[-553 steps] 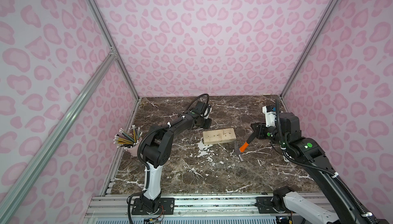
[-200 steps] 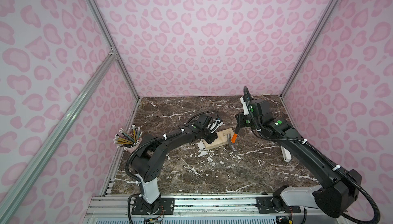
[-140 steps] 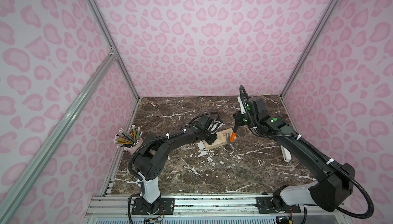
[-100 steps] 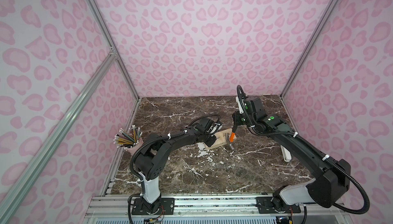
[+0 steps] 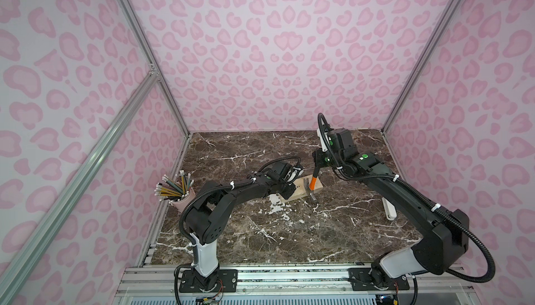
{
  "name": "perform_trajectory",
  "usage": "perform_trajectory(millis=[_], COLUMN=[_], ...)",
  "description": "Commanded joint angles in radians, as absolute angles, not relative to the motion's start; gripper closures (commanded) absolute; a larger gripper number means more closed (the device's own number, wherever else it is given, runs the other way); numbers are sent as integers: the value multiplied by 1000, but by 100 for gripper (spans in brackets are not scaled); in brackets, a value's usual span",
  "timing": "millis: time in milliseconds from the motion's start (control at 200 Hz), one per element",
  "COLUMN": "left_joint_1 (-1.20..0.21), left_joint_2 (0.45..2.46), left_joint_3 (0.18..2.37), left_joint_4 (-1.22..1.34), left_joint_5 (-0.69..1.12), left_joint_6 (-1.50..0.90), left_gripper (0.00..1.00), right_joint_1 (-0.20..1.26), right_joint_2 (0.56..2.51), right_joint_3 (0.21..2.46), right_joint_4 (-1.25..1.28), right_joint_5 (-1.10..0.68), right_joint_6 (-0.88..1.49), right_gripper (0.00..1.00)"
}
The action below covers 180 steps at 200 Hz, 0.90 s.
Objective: Use a claw hammer to pull out a nail
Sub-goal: Remove the nail from the mounting plate.
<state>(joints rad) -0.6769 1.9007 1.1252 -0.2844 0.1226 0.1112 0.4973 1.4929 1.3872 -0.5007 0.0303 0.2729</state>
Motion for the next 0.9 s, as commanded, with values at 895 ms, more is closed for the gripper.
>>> perform_trajectory(millis=[895], left_joint_1=[-677], left_joint_2=[1901], left_joint_3=[1117], left_joint_4=[-357], left_joint_5=[93], left_joint_6=[107], left_gripper=[72], right_joint_1=[516], right_joint_2=[1595], right_joint_3=[1530], right_joint_4=[-513], right_joint_5=[98], right_joint_6=[278], right_gripper=[100])
